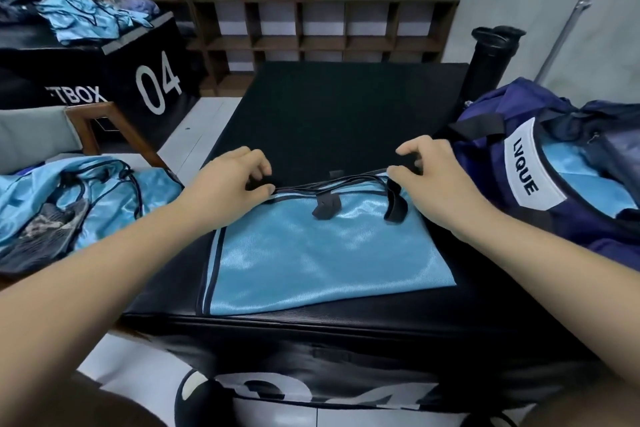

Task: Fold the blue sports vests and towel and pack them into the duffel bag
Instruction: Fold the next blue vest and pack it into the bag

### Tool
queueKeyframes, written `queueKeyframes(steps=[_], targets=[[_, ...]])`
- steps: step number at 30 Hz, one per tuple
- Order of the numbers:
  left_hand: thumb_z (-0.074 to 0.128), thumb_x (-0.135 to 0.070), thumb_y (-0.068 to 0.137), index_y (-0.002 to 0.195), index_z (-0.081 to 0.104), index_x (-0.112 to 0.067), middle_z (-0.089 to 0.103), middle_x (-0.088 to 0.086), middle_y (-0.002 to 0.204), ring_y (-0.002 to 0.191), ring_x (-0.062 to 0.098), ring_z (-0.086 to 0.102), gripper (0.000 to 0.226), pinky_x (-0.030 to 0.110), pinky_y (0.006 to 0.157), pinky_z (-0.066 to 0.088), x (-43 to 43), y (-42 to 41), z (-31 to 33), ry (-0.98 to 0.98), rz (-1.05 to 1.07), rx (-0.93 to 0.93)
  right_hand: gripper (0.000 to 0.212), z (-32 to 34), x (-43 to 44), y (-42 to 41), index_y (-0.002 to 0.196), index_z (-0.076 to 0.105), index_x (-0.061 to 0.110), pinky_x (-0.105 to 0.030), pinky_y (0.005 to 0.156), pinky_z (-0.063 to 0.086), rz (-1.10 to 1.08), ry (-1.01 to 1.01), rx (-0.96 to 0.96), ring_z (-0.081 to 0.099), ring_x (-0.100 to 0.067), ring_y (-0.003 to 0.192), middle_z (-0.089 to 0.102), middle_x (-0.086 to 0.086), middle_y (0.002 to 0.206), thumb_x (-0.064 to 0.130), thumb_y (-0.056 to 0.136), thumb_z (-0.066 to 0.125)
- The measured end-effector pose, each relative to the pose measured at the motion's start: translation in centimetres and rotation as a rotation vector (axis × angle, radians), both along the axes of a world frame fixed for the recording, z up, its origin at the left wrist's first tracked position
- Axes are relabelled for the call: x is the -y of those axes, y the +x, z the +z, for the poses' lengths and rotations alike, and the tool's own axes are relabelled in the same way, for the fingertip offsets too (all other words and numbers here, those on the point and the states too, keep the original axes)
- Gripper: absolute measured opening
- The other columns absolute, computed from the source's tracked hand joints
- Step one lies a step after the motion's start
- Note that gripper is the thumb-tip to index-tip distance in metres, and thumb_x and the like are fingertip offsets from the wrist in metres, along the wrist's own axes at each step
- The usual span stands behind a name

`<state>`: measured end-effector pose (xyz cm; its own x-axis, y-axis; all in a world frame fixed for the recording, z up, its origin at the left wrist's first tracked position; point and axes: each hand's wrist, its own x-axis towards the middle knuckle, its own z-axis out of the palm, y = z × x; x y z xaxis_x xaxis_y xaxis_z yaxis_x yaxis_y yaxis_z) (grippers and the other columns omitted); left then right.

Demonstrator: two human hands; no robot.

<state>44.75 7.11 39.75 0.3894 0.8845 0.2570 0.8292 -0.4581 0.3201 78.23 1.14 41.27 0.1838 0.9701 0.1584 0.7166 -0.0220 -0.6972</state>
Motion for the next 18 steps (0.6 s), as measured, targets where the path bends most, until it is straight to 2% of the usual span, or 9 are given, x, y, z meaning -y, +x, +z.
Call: queueKeyframes(steps=[2,4,6,8,11,13,15,18], targets=[[0.073,-0.038,0.095,0.105,0.057,-0.032,0.053,-0.014,0.098,0.09,0.01,0.055,0.02,0.04,0.08,0.055,0.8,0.8,0.3,0.078,-0.032,0.009,0.016,0.4,1.0,0.2,0.111,0.058,0.032,-0.039,0.101,0.047,0.058,0.141,0.08,0.056,-0.017,0.111,0.049,0.008,0.12,0.031,0.098,0.067],[0.073,-0.036,0.095,0.101,0.054,-0.031,0.053,-0.013,0.095,0.087,0.011,0.055,0.02,0.041,0.076,0.054,2.0,2.1,0.9,0.126,-0.085,0.024,0.009,1.4,2.2,0.1,0.098,0.059,0.029,-0.037,0.087,0.052,0.14,0.238,0.116,0.06,-0.012,0.094,0.058,0.01,0.103,0.022,0.097,0.064],[0.072,-0.034,0.094,0.094,0.053,-0.031,0.056,-0.012,0.089,0.081,0.009,0.058,0.019,0.041,0.072,0.053,3.4,3.4,1.2,0.108,-0.169,0.047,0.011,2.0,3.4,-0.1,0.087,0.058,0.026,-0.042,0.073,0.055,0.221,0.196,0.17,0.063,-0.011,0.078,0.066,0.009,0.082,0.021,0.096,0.062],[0.072,-0.033,0.094,0.088,0.052,-0.031,0.057,-0.013,0.083,0.077,0.009,0.059,0.02,0.038,0.067,0.052,4.7,4.5,1.2,0.065,-0.252,0.034,0.012,2.1,4.5,-0.4,0.084,0.057,0.024,-0.042,0.066,0.056,0.254,0.067,0.312,0.064,-0.018,0.07,0.067,0.007,0.072,0.027,0.094,0.059],[0.073,-0.033,0.092,0.084,0.053,-0.033,0.057,-0.014,0.076,0.071,0.006,0.055,0.021,0.031,0.063,0.047,6.0,5.9,0.3,0.042,-0.329,-0.042,0.018,1.9,5.5,-0.5,0.082,0.055,0.023,-0.04,0.07,0.055,0.256,-0.134,0.648,0.061,-0.027,0.074,0.065,0.005,0.074,0.036,0.093,0.052],[0.071,-0.033,0.092,0.086,0.055,-0.033,0.057,-0.014,0.076,0.072,0.006,0.054,0.018,0.028,0.063,0.045,6.4,6.5,-0.6,0.019,-0.357,-0.08,0.022,1.7,5.7,-0.4,0.085,0.057,0.022,-0.039,0.074,0.054,0.271,-0.231,0.794,0.061,-0.028,0.079,0.063,0.002,0.082,0.04,0.095,0.051],[0.07,-0.032,0.092,0.088,0.057,-0.032,0.056,-0.014,0.081,0.075,0.006,0.054,0.014,0.029,0.066,0.047,6.4,6.8,-1.4,0.009,-0.375,-0.083,0.024,1.2,5.6,-0.3,0.086,0.057,0.023,-0.038,0.074,0.053,0.299,-0.262,0.843,0.061,-0.025,0.083,0.062,0.004,0.086,0.045,0.096,0.053],[0.069,-0.035,0.093,0.091,0.058,-0.034,0.055,-0.015,0.092,0.086,0.007,0.055,0.011,0.034,0.075,0.052,5.9,6.8,-2.1,0.002,-0.372,-0.056,0.023,0.2,5.1,0.4,0.085,0.052,0.027,-0.037,0.076,0.052,0.371,-0.192,0.77,0.059,-0.017,0.085,0.061,0.009,0.09,0.047,0.096,0.058]])
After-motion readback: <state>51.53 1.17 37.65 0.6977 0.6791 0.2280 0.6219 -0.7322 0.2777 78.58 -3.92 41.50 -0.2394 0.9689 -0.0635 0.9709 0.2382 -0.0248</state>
